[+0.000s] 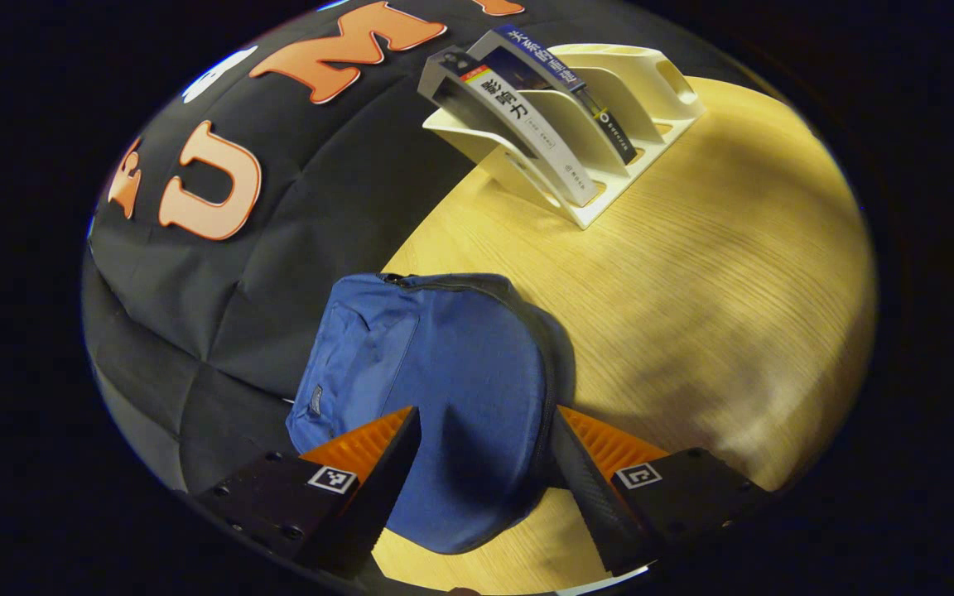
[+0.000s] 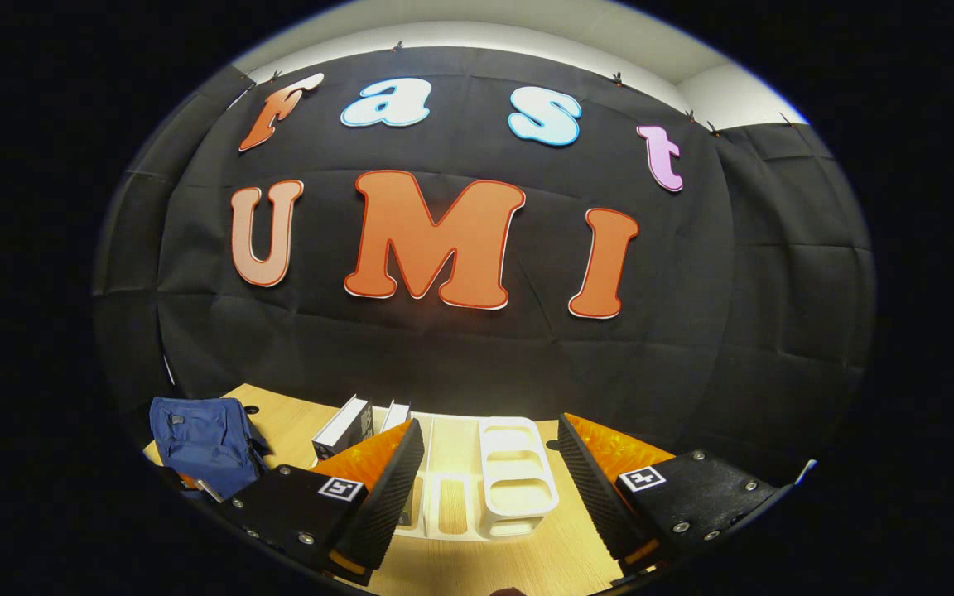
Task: Open the schoolbag, grab two books from the bookshelf and put them into the schoolbag.
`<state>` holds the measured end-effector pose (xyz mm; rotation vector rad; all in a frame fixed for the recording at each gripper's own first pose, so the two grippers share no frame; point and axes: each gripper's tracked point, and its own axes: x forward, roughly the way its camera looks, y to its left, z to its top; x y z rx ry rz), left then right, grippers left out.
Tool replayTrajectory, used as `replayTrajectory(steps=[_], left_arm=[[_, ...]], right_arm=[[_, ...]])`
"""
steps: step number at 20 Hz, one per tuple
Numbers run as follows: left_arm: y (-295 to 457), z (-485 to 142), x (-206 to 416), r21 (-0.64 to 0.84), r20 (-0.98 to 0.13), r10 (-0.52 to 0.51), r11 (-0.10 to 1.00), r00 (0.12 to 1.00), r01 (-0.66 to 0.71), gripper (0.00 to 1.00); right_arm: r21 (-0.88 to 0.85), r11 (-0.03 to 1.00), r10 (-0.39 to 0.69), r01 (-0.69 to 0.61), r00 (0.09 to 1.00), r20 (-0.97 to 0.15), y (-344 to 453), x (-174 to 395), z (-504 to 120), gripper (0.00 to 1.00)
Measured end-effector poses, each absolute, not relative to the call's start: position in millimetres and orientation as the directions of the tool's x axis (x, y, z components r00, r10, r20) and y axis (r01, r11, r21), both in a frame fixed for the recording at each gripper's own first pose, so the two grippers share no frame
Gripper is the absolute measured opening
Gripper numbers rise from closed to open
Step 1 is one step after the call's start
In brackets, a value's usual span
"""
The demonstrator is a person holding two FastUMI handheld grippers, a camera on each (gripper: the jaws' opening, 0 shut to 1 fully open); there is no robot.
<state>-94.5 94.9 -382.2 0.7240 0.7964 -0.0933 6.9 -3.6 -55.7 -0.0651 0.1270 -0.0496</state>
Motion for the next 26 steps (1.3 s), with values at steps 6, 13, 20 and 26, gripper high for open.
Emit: replayTrajectory(steps=[6,13,20,26], left_arm=[[90,-387,-97,0.521,-0.700,0.179,0.790,0.691,0.323,0.80],[98,-372,-85,0.520,-0.701,0.198,0.799,0.685,0.302,0.34],[102,-381,-82,0.551,-0.711,0.213,0.761,0.670,0.342,0.15],[114,-341,-66,0.465,-0.721,0.168,0.836,0.672,0.291,0.04]], right_arm=[[-0.072,0.997,-0.051,0.042,0.991,-0.126,-3,6,-56,0.96],[-0.069,0.997,-0.051,0.042,0.991,-0.126,-2,5,-57,0.96],[-0.076,0.997,-0.043,0.034,0.992,-0.122,1,3,-54,0.96],[-0.080,0.997,0.000,-0.010,0.992,-0.127,16,8,-51,0.96]])
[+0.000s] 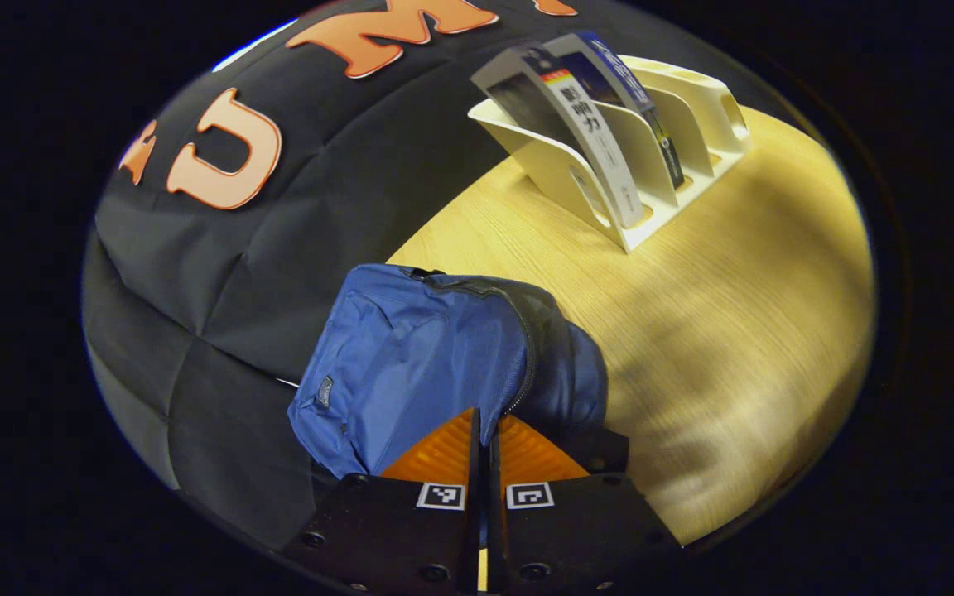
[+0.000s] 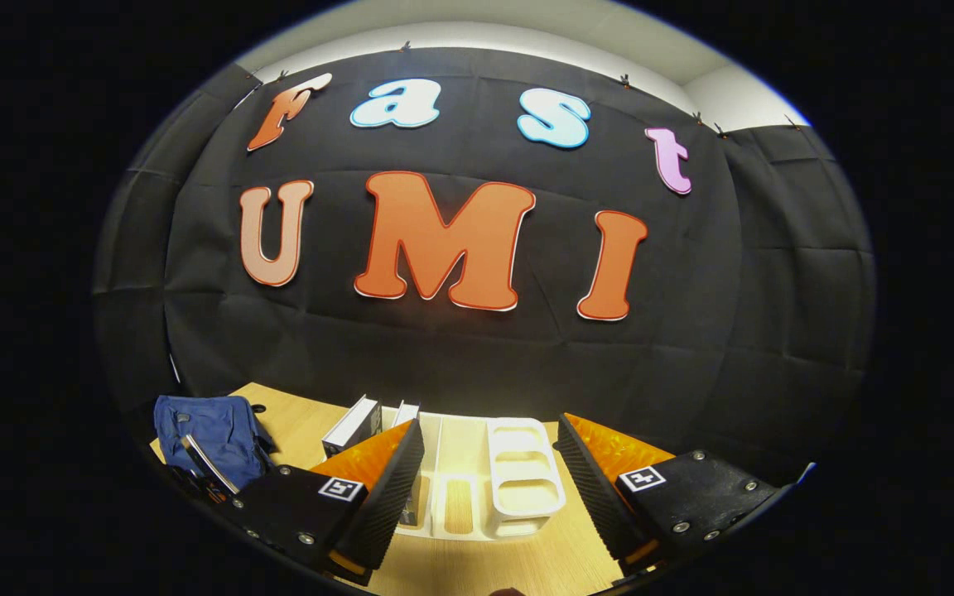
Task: Open the schoolbag, grab two books from the bookshelf and put them into the schoolbag.
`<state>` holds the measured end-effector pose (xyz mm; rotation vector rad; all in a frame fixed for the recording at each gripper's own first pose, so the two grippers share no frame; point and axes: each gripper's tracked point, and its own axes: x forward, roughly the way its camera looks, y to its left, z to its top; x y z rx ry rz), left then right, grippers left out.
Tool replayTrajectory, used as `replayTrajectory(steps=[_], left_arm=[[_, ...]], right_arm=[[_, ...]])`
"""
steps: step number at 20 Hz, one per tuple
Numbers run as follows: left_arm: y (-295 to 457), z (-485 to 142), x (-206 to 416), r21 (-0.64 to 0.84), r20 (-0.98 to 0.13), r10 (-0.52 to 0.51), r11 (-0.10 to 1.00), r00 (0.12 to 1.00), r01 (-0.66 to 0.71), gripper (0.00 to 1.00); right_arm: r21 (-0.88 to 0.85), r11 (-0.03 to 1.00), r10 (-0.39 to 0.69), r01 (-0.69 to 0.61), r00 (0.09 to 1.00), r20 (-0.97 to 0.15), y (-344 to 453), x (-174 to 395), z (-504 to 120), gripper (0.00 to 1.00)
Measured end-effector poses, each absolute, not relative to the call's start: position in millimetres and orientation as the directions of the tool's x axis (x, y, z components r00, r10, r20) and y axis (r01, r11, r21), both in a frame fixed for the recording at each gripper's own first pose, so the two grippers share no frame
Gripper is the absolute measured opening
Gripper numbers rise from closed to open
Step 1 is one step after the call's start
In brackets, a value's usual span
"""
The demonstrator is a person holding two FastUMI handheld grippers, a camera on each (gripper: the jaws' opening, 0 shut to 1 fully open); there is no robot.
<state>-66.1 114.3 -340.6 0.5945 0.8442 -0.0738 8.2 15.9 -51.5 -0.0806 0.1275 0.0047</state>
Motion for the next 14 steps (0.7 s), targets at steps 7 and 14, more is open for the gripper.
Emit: replayTrajectory(steps=[7,14], left_arm=[[145,-277,-37,0.385,-0.696,0.093,0.886,0.712,0.260,0.04],[161,-244,-14,0.351,-0.707,0.035,0.884,0.706,0.308,0.04]], right_arm=[[-0.057,0.970,0.213,-0.238,0.934,-0.286,92,28,-75,0.96],[-0.017,0.940,0.307,-0.342,0.864,-0.398,150,54,-85,0.97]])
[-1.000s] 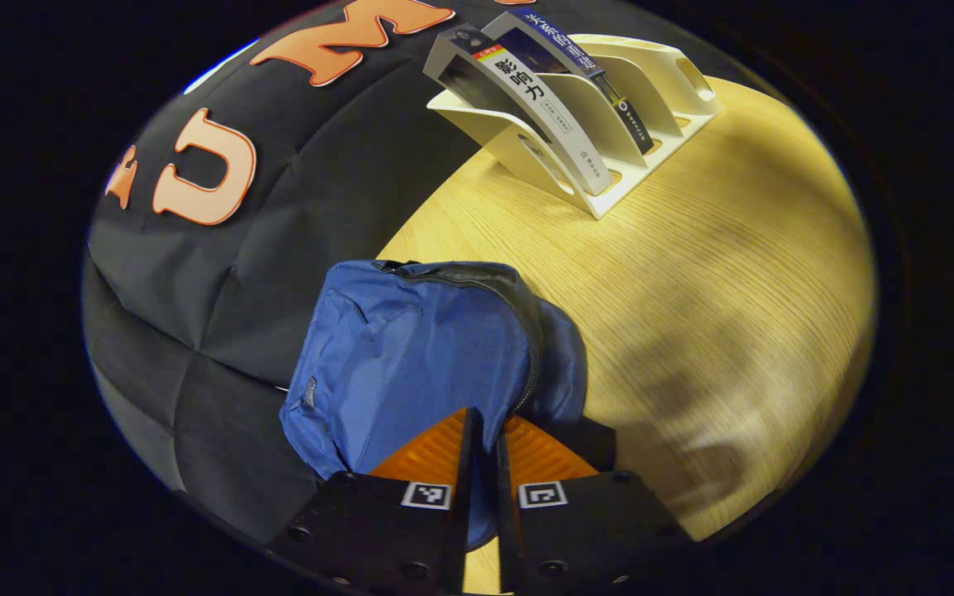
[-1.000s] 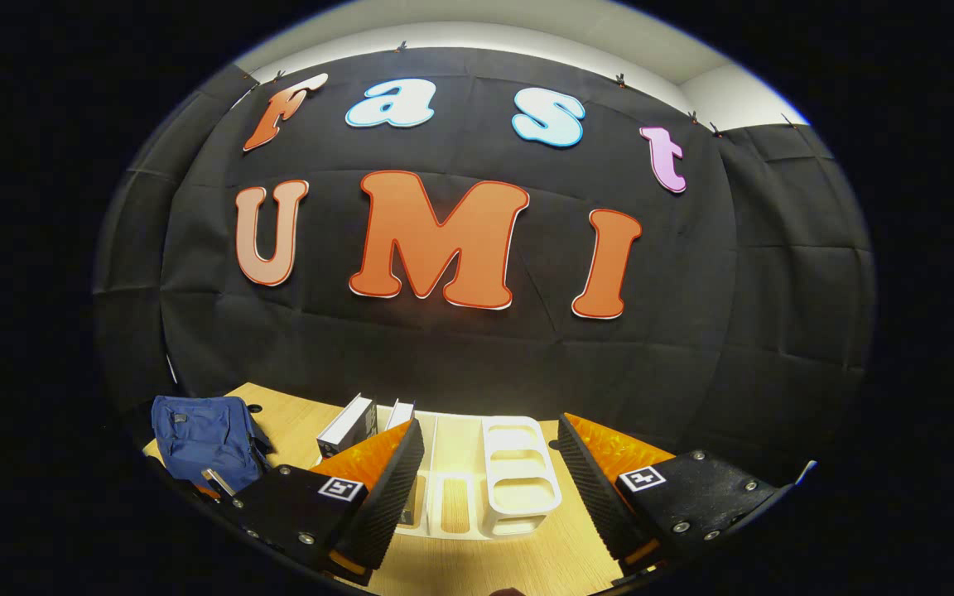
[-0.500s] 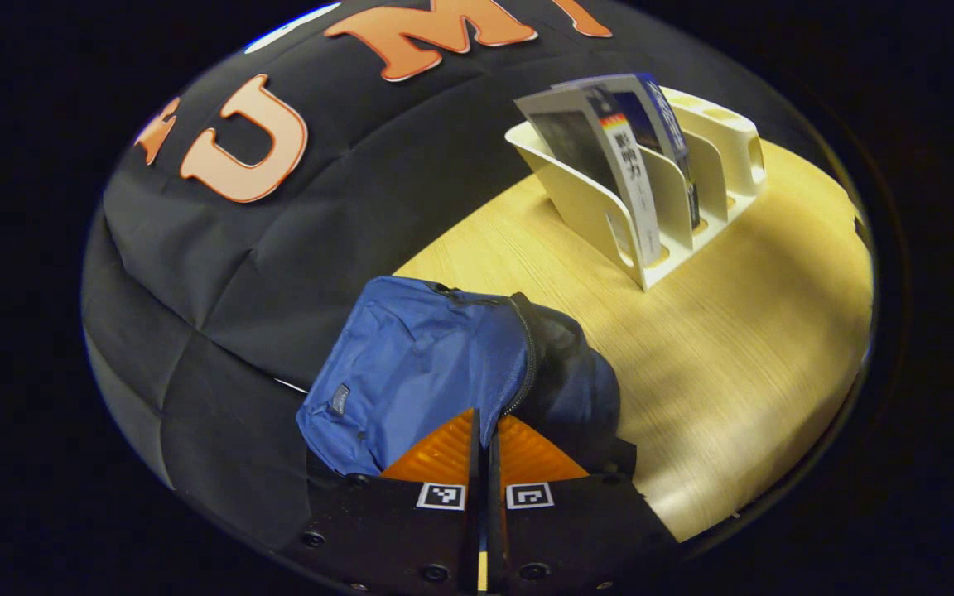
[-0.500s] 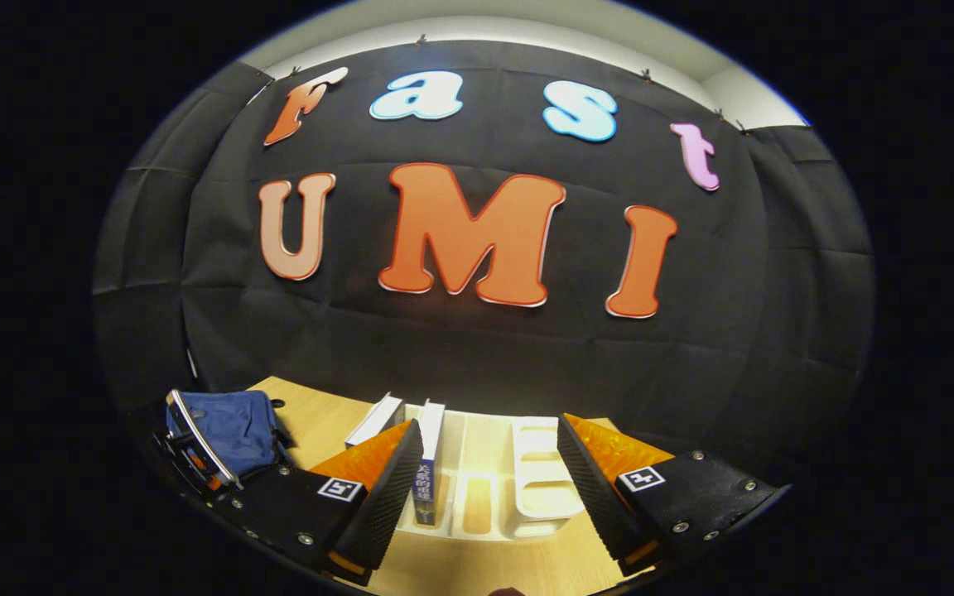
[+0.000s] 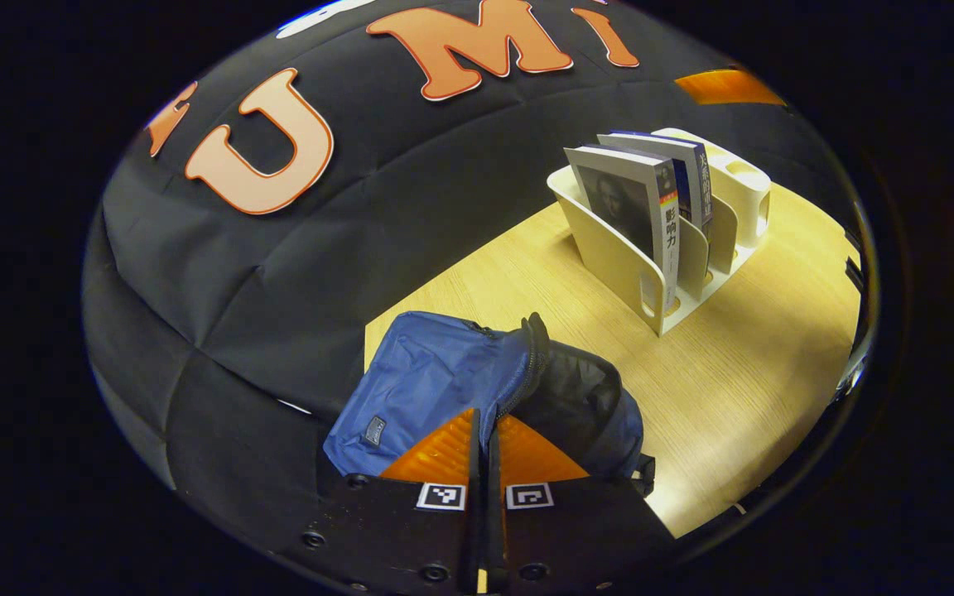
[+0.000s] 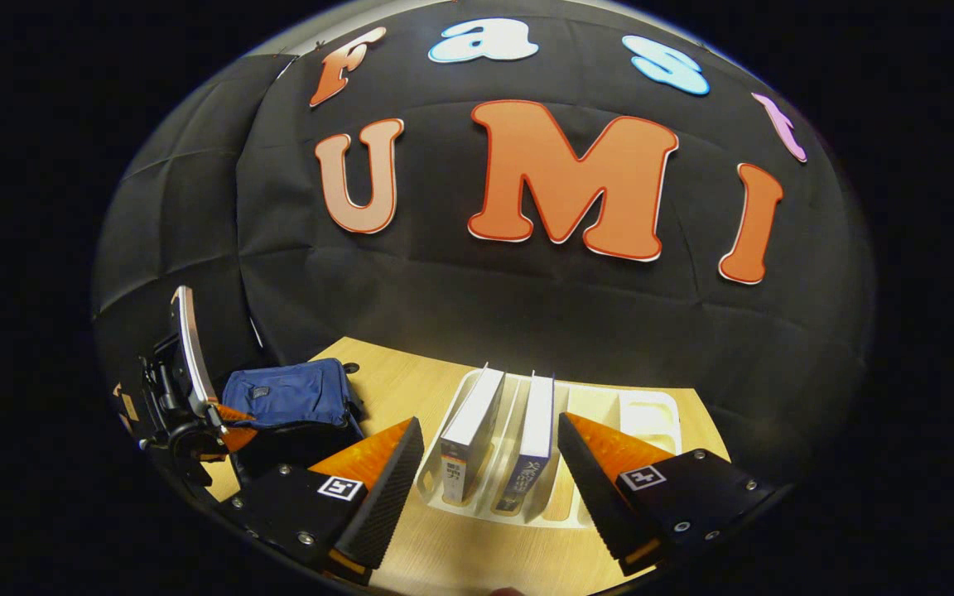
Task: Open the schoolbag, grab two books from the bookshelf and put them into the schoolbag.
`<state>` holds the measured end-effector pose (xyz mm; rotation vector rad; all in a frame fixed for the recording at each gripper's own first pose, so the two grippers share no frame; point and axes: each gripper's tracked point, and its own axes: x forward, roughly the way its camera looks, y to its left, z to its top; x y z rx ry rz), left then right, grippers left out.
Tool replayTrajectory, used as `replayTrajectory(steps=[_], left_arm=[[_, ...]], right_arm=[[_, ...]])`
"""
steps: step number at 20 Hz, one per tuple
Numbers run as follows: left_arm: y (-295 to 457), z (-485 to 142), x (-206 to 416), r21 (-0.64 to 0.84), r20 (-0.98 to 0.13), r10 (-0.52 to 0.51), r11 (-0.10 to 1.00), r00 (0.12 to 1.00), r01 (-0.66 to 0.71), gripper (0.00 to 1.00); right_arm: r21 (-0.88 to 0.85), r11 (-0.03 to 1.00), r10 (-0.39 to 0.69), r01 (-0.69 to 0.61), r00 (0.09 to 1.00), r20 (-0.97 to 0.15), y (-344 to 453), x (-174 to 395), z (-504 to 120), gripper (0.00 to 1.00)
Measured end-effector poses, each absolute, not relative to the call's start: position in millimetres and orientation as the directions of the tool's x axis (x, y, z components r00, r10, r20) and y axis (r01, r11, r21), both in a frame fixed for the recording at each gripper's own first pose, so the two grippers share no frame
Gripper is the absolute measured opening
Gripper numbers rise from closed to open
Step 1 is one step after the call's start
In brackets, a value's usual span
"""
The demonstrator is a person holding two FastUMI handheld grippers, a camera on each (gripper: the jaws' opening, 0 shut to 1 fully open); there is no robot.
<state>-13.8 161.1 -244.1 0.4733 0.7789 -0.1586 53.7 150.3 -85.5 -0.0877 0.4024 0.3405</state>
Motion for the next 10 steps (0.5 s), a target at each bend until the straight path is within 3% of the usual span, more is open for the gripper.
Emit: replayTrajectory(steps=[6,10], left_arm=[[185,-223,3,0.272,-0.725,-0.024,0.908,0.689,0.318,0.04],[203,-210,15,0.241,-0.720,-0.038,0.923,0.693,0.300,0.04]], right_arm=[[0.085,0.931,0.346,-0.355,0.784,-0.516,185,82,-101,0.97],[0.105,0.945,0.309,-0.309,0.742,-0.595,194,105,-119,0.97]])
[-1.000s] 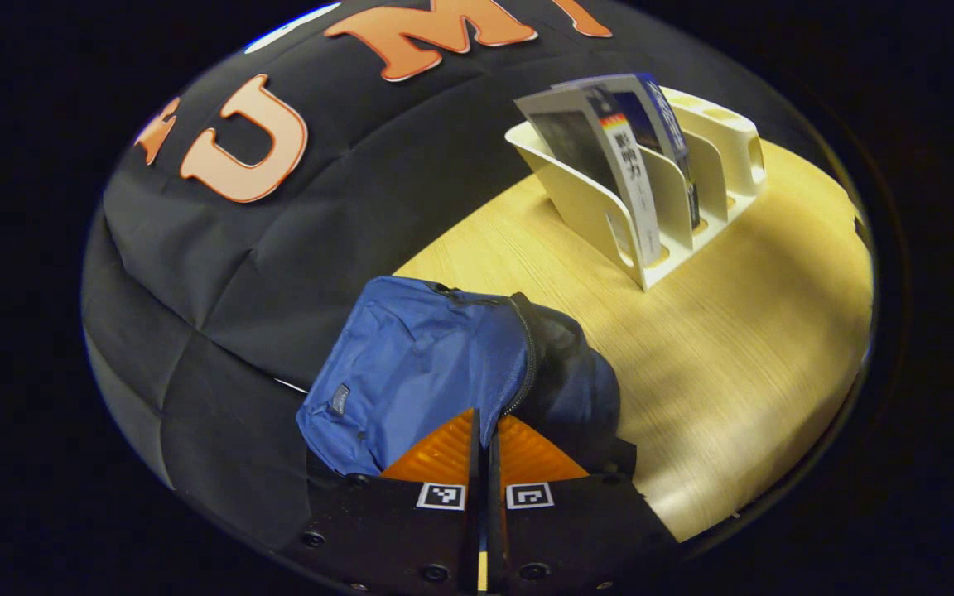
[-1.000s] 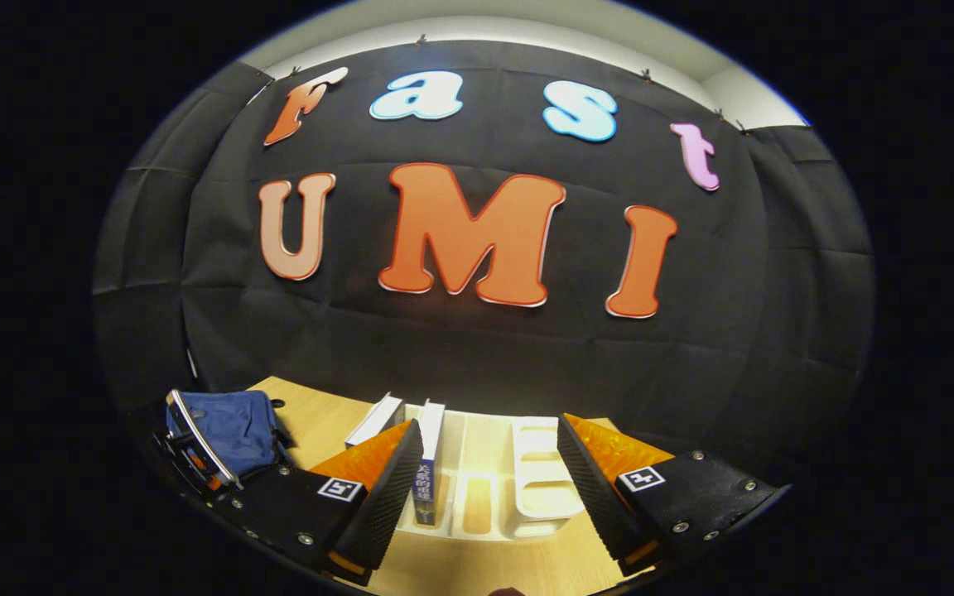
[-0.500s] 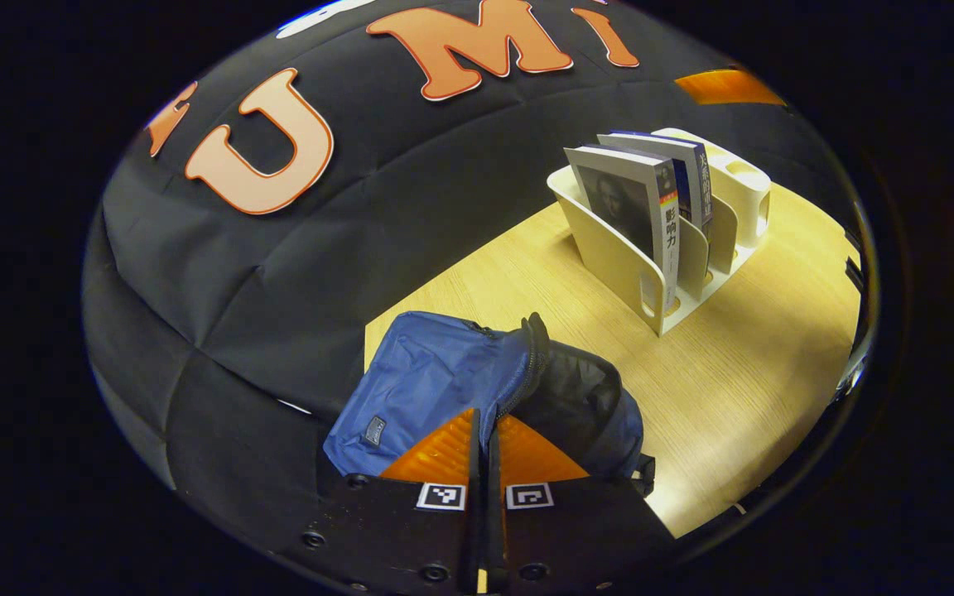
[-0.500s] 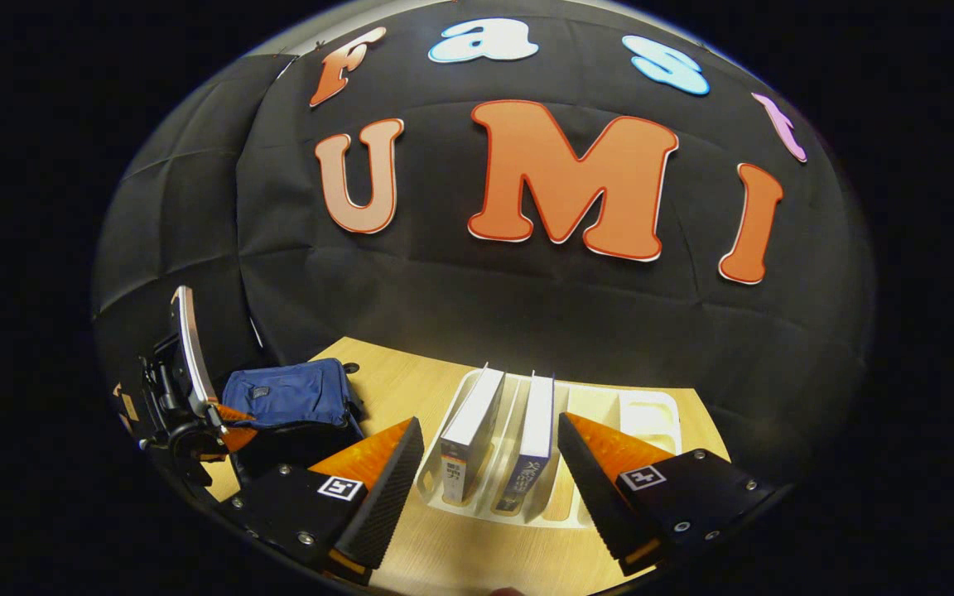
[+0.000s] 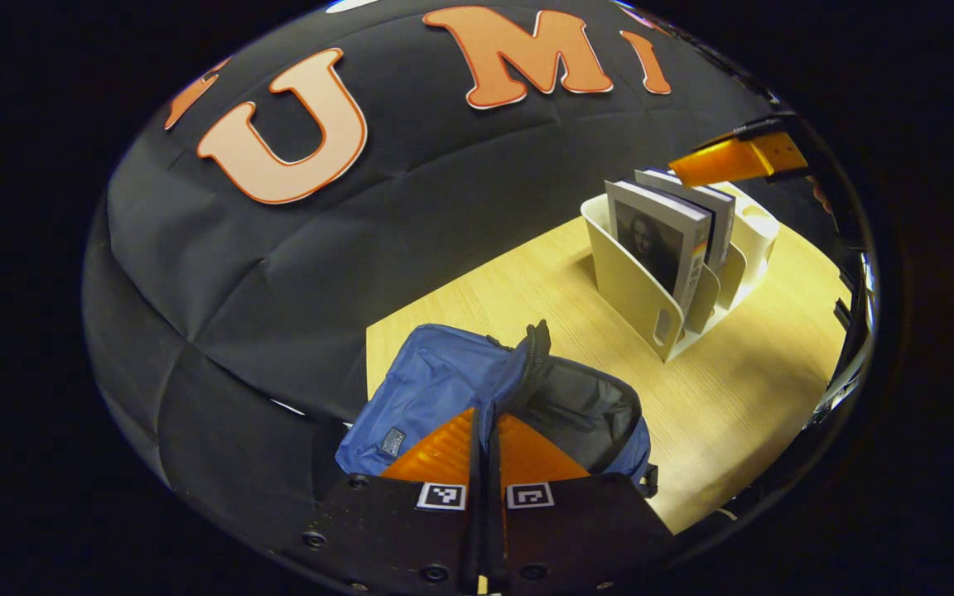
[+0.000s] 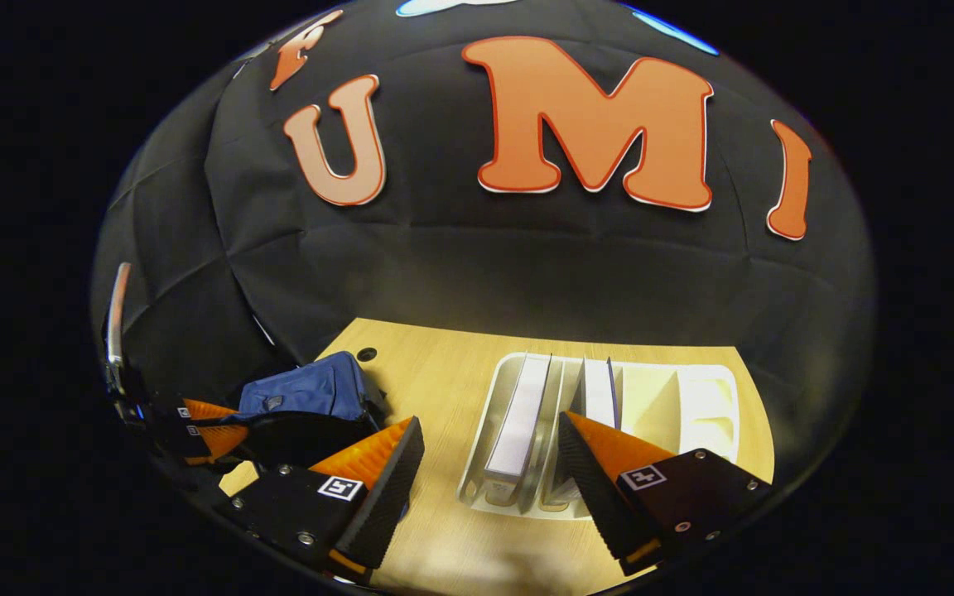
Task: Open the schoolbag, grab two books from the bookshelf and put them into the schoolbag.
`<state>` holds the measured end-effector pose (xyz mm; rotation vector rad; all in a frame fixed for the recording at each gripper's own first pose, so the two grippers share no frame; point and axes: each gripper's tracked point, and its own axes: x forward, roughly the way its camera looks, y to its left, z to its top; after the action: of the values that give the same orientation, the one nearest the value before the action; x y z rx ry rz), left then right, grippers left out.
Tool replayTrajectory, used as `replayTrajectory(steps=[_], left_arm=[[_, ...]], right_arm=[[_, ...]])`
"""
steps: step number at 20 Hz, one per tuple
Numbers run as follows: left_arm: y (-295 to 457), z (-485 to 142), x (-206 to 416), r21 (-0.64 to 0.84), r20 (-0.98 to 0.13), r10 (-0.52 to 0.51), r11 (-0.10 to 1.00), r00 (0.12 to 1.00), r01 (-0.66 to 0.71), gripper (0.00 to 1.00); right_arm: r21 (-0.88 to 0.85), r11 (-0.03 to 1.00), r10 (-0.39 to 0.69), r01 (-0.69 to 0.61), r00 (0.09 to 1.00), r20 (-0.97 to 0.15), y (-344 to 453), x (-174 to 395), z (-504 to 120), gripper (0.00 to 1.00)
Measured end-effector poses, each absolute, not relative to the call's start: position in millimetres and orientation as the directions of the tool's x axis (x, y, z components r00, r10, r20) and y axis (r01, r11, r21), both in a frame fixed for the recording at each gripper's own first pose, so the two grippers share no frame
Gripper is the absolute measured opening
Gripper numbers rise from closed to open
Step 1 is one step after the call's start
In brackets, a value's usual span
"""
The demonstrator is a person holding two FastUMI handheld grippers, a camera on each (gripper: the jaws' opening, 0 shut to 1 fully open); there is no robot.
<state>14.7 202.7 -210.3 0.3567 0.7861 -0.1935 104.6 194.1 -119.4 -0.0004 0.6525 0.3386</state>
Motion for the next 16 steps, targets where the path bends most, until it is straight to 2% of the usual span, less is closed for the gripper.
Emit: replayTrajectory(steps=[4,7,12,14,16], left_arm=[[208,-205,21,0.231,-0.718,-0.070,0.915,0.692,0.332,0.04],[211,-204,22,0.204,-0.727,-0.100,0.913,0.679,0.353,0.04],[220,-203,27,0.193,-0.720,-0.139,0.901,0.680,0.388,0.04],[221,-206,27,0.173,-0.722,-0.157,0.902,0.674,0.396,0.04],[220,-211,24,0.141,-0.723,-0.179,0.907,0.667,0.397,0.04]], right_arm=[[0.136,0.959,0.273,-0.249,0.677,-0.684,202,122,-135,0.97],[0.184,0.968,0.249,-0.170,0.579,-0.776,209,123,-163,0.97],[0.136,0.985,0.173,-0.110,0.496,-0.851,198,140,-181,0.96],[0.145,0.985,0.172,-0.094,0.447,-0.878,198,145,-185,0.94],[0.169,0.984,0.176,-0.055,0.394,-0.902,198,148,-190,0.88]])
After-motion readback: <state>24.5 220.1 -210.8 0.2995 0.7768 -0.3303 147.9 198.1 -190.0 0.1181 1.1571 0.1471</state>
